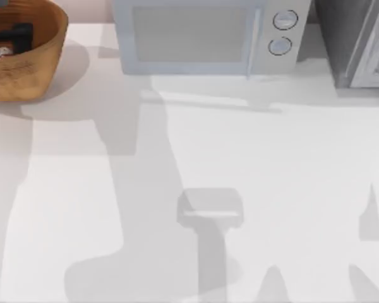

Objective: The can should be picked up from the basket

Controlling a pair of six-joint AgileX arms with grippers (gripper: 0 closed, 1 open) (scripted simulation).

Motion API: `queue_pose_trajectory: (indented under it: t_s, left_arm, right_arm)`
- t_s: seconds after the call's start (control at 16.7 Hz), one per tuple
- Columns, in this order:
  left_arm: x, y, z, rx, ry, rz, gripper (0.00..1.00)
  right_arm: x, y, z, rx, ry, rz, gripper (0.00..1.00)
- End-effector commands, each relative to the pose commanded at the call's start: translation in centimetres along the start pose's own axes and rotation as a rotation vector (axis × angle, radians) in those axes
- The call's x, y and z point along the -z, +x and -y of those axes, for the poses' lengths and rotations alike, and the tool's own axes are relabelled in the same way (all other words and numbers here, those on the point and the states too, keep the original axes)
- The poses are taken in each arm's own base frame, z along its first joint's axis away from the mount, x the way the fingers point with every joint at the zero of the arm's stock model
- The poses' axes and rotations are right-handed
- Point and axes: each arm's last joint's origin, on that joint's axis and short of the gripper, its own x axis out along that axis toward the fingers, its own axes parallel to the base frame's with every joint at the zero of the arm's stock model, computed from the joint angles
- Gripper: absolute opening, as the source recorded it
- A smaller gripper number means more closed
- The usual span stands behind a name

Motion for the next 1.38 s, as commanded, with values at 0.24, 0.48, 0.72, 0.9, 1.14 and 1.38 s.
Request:
queue_pose_trajectory:
  t_s: [0.24,0.48,0.72,0.9,1.14,1.38]
  left_arm:
    - [0.09,1.85,-0.06,0.000,0.000,0.000,1.00]
    - [0.09,1.85,-0.06,0.000,0.000,0.000,0.85]
    - [0.09,1.85,-0.06,0.000,0.000,0.000,0.55]
    - [0.09,1.85,-0.06,0.000,0.000,0.000,0.32]
    - [0.09,1.85,-0.06,0.000,0.000,0.000,0.02]
    - [0.09,1.85,-0.06,0.000,0.000,0.000,0.00]
  right_arm:
    - [0.00,0.00,0.00,0.000,0.000,0.000,1.00]
    - [0.00,0.00,0.00,0.000,0.000,0.000,1.00]
    - [0.00,0.00,0.00,0.000,0.000,0.000,1.00]
    - [0.00,0.00,0.00,0.000,0.000,0.000,1.00]
    - [0.00,0.00,0.00,0.000,0.000,0.000,1.00]
    - [0.00,0.00,0.00,0.000,0.000,0.000,1.00]
